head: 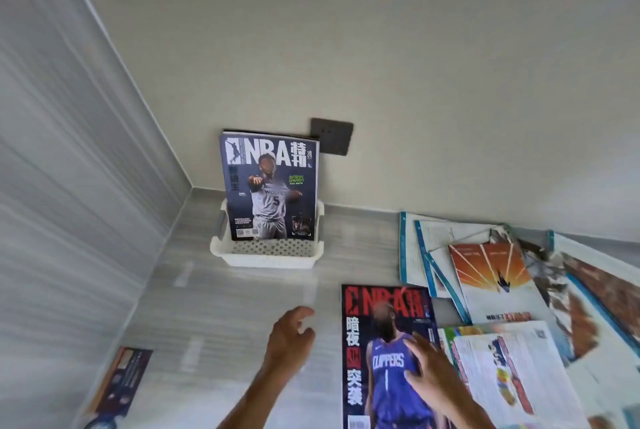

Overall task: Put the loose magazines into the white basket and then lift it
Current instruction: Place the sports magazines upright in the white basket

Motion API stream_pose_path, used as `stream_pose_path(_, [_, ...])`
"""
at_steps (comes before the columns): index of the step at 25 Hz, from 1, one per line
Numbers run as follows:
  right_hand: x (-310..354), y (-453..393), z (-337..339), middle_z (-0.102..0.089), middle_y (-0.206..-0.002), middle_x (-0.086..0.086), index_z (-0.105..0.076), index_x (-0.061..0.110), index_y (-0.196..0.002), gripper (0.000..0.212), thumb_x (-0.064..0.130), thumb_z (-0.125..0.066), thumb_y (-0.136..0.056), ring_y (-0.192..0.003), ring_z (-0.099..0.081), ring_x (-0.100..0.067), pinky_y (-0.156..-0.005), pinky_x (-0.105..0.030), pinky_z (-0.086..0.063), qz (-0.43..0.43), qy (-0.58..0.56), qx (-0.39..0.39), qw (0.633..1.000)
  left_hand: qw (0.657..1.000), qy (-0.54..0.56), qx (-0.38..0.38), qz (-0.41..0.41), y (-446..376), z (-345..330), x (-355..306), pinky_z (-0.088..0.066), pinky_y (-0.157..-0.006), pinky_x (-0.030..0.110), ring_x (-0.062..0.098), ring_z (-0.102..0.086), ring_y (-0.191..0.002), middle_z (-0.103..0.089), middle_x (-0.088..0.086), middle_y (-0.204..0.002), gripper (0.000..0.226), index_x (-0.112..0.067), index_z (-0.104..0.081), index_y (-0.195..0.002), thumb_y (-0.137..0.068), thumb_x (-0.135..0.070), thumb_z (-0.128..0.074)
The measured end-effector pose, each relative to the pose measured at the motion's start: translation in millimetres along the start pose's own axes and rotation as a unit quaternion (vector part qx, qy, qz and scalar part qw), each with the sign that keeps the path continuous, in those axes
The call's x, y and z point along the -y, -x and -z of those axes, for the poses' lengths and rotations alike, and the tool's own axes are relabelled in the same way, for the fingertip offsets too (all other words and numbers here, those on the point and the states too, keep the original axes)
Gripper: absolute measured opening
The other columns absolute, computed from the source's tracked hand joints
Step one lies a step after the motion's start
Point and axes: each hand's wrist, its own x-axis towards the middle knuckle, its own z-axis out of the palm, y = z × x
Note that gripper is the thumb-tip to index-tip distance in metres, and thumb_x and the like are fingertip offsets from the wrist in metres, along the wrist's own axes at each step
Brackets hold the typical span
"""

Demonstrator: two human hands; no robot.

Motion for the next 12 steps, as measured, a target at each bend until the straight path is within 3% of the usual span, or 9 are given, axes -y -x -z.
stream_pose_path(3, [-43, 14, -5, -0.004, -0.163, 0.004, -0.019, 0.031, -0.152, 0.075, 0.025, -0.057, -0.087, -0.148, -0.018, -0.022, -0.116, -0.031, -0.029, 0.018, 0.079, 0.045, 0.996, 0.991, -0.122, 0.053, -0.011, 26, -50, 3, -0.044, -0.084, 0.021, 0.017, -0.063, -0.108, -0.065, -0.002, -0.124, 0.042, -0.029, -0.057, -0.122, -0.08, -0.024, -0.054])
stream_pose_path(5, [-51, 20, -17, -0.028, -0.157, -0.01, -0.036, 0.019, -0.146, 0.072, 0.022, -0.067, -0.08, -0.137, -0.038, -0.026, -0.107, -0.031, -0.038, -0.007, -0.017, 0.004, 1.0, 0.981, -0.18, 0.072, 0.014, 41, -86, 13, -0.047, -0.088, 0.026, 0.022, -0.06, -0.112, -0.061, 0.001, -0.128, 0.047, -0.029, -0.055, -0.125, -0.079, -0.022, -0.053])
stream_pose_path(7, [-51, 26, -22, -0.061, -0.121, -0.009, -0.056, 0.014, -0.122, 0.057, 0.017, -0.076, -0.069, -0.105, -0.059, -0.021, -0.087, -0.03, -0.046, -0.093, -0.205, -0.058, 0.973, 0.964, -0.251, 0.091, 0.012, 61, -115, 29, -0.046, -0.094, 0.032, 0.025, -0.05, -0.116, -0.048, 0.001, -0.134, 0.048, -0.028, -0.055, -0.125, -0.077, -0.024, -0.052])
stream_pose_path(8, [-49, 27, -19, -0.066, -0.103, -0.006, -0.061, 0.014, -0.11, 0.05, 0.016, -0.078, -0.064, -0.09, -0.062, -0.021, -0.079, -0.031, -0.047, -0.137, -0.289, -0.06, 0.946, 0.957, -0.277, 0.081, -0.004, 68, -123, 35, -0.046, -0.095, 0.033, 0.024, -0.046, -0.116, -0.041, -0.001, -0.137, 0.046, -0.03, -0.057, -0.122, -0.076, -0.028, -0.053])
stream_pose_path(10, [-49, 29, -12, -0.07, -0.079, -0.004, -0.064, 0.017, -0.088, 0.037, 0.019, -0.076, -0.053, -0.07, -0.065, -0.02, -0.067, -0.032, -0.047, -0.175, -0.378, -0.038, 0.908, 0.966, -0.254, 0.058, -0.01, 75, -127, 42, -0.044, -0.094, 0.028, 0.023, -0.043, -0.118, -0.034, -0.006, -0.143, 0.041, -0.031, -0.062, -0.114, -0.073, -0.031, -0.057])
stream_pose_path(12, [-44, 36, -4, -0.065, -0.064, 0.0, -0.061, 0.021, -0.074, 0.023, 0.016, -0.074, -0.055, -0.055, -0.059, -0.016, -0.057, -0.031, -0.045, -0.148, -0.386, -0.017, 0.911, 0.971, -0.225, 0.082, 0.008, 77, -122, 42, -0.045, -0.095, 0.026, 0.022, -0.045, -0.119, -0.035, -0.008, -0.145, 0.04, -0.028, -0.066, -0.109, -0.069, -0.027, -0.061])
